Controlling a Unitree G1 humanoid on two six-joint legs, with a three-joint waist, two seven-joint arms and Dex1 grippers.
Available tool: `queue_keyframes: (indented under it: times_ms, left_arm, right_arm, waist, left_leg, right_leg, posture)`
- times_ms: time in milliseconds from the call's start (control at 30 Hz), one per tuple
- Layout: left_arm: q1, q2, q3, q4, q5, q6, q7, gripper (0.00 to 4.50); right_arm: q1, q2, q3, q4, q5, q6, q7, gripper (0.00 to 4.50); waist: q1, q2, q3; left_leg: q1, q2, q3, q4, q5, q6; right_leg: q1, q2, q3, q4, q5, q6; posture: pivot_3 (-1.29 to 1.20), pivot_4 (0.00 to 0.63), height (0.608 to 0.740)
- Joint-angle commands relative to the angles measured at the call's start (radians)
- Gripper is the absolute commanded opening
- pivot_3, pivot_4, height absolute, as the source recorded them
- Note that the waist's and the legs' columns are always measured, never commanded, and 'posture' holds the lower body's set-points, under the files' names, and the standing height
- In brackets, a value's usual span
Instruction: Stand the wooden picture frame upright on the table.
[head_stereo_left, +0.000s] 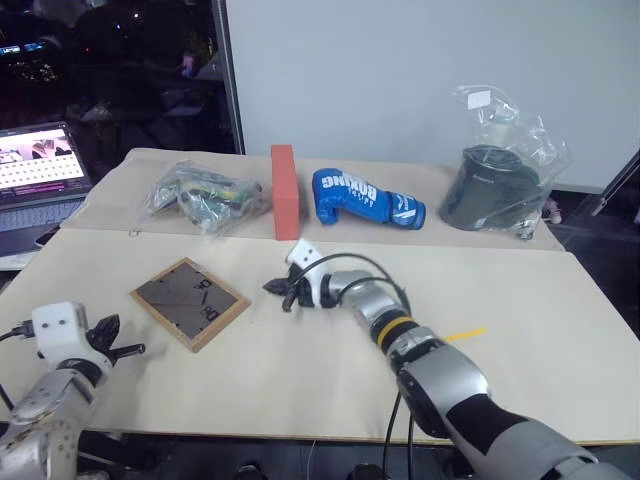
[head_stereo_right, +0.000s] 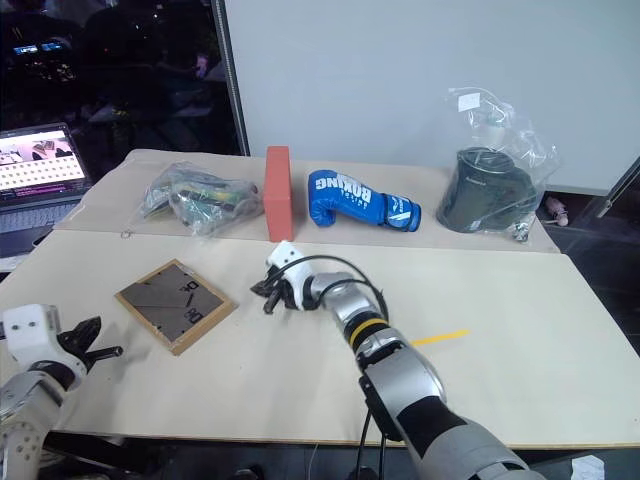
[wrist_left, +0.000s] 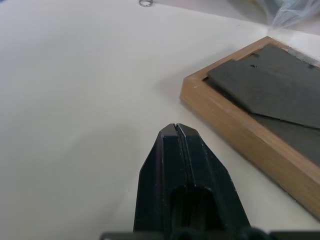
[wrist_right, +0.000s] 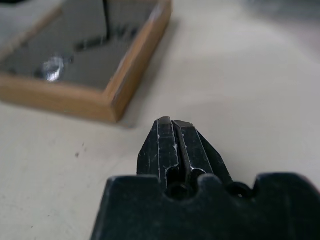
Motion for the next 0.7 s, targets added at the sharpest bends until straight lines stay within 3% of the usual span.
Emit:
queue_keyframes:
  times_ms: [33, 233, 333, 500, 700]
  left_arm:
    - [-0.012, -0.008, -0.03, 0.005, 0.052, -0.001, 0.035, 0.0]
    - [-0.059, -0.01, -0.057, 0.06, 0.068, -0.028, 0.01, 0.0]
    - [-0.093, 0.004, -0.089, 0.09, 0.079, -0.033, -0.025, 0.0]
    - [-0.153, 0.027, -0.183, 0.141, 0.094, -0.021, -0.123, 0.0]
    - [-0.228, 0.059, -0.329, 0.188, 0.121, -0.004, -0.267, 0.0]
  right_arm:
    - [-0.03, 0.03, 0.0, 0.041, -0.06, -0.054, -0.101, 0.05]
    - [-0.033, 0.102, -0.051, 0.057, -0.054, -0.121, -0.087, 0.05]
    - [-0.025, 0.134, -0.054, 0.054, -0.052, -0.15, -0.014, 0.05]
    - [-0.003, 0.184, -0.097, 0.011, 0.021, -0.208, 0.204, 0.05]
    - [0.089, 0.159, -0.044, -0.111, 0.049, -0.221, 0.462, 0.05]
  waist:
    - [-0.001, 0.0, 0.0]
    - [-0.003, 0.0, 0.0]
    - [-0.003, 0.0, 0.0]
    - [-0.003, 0.001, 0.0]
    - [0.003, 0.001, 0.001]
  left_leg:
    - [0.0, 0.0, 0.0, 0.0, 0.0, 0.0]
    - [0.002, 0.0, -0.001, -0.001, 0.0, 0.0]
    - [0.002, 0.0, -0.001, 0.0, 0.0, 0.0]
    - [0.002, 0.0, -0.001, -0.001, 0.0, 0.0]
    - [0.001, 0.0, -0.001, -0.001, 0.0, -0.001]
  right_leg:
    - [0.0, 0.0, 0.0, 0.0, 0.0, 0.0]
    - [0.0, 0.0, -0.001, 0.003, 0.0, 0.0]
    - [0.0, 0.0, -0.001, 0.003, 0.0, 0.0]
    - [0.0, 0.0, -0.001, 0.002, 0.0, 0.0]
    - [0.001, 0.0, -0.002, 0.002, 0.0, 0.0]
  posture:
    - [0.0, 0.15, 0.73]
    - [0.0, 0.15, 0.73]
    - [0.0, 0.15, 0.73]
    - [0.0, 0.15, 0.73]
    - [0.0, 0.15, 0.73]
